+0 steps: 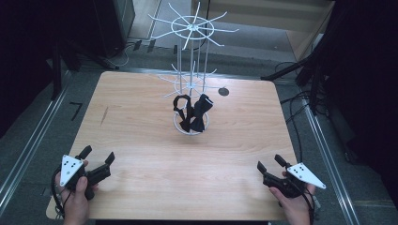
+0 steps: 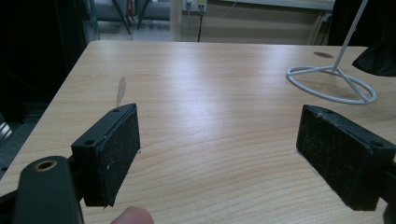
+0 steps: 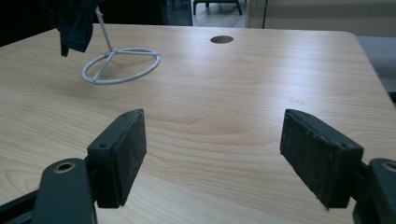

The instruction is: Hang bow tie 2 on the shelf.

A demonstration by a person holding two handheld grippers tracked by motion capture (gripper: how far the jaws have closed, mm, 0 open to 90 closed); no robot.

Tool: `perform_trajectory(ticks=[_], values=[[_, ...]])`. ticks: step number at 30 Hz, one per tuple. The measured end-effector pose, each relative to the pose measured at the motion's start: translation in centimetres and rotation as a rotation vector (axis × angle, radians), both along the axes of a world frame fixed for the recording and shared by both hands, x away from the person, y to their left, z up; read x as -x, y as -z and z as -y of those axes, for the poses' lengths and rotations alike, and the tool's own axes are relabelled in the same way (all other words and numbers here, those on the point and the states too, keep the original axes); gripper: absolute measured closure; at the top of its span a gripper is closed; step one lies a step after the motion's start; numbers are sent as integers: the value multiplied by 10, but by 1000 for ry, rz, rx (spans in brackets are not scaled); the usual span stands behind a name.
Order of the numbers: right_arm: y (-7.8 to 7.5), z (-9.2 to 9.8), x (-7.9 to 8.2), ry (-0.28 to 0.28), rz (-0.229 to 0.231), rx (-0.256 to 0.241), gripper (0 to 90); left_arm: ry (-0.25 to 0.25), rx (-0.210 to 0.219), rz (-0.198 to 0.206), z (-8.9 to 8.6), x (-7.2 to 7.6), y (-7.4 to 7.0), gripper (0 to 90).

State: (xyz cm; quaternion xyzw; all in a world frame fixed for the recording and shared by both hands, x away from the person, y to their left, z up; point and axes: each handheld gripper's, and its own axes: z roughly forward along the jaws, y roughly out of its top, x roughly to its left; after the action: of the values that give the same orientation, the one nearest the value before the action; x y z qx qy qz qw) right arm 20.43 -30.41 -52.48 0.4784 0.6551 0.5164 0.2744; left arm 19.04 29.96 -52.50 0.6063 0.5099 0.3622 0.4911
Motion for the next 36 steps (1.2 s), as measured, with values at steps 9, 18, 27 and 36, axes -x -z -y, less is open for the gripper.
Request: perform_trajectory(ticks=[9, 18, 27, 36], values=[[5, 28, 9, 56, -10, 7, 238, -1, -2, 0, 0, 0, 0, 145], [7, 49, 17, 97, -14, 5, 238, -1, -3, -1, 0, 0, 0, 145], [10, 65, 26, 126, -17, 2, 238, -4, -6, 0, 1, 0, 0, 145], [16, 72, 29, 138, -7, -5, 178, -3, -5, 0, 1, 0, 0, 145]])
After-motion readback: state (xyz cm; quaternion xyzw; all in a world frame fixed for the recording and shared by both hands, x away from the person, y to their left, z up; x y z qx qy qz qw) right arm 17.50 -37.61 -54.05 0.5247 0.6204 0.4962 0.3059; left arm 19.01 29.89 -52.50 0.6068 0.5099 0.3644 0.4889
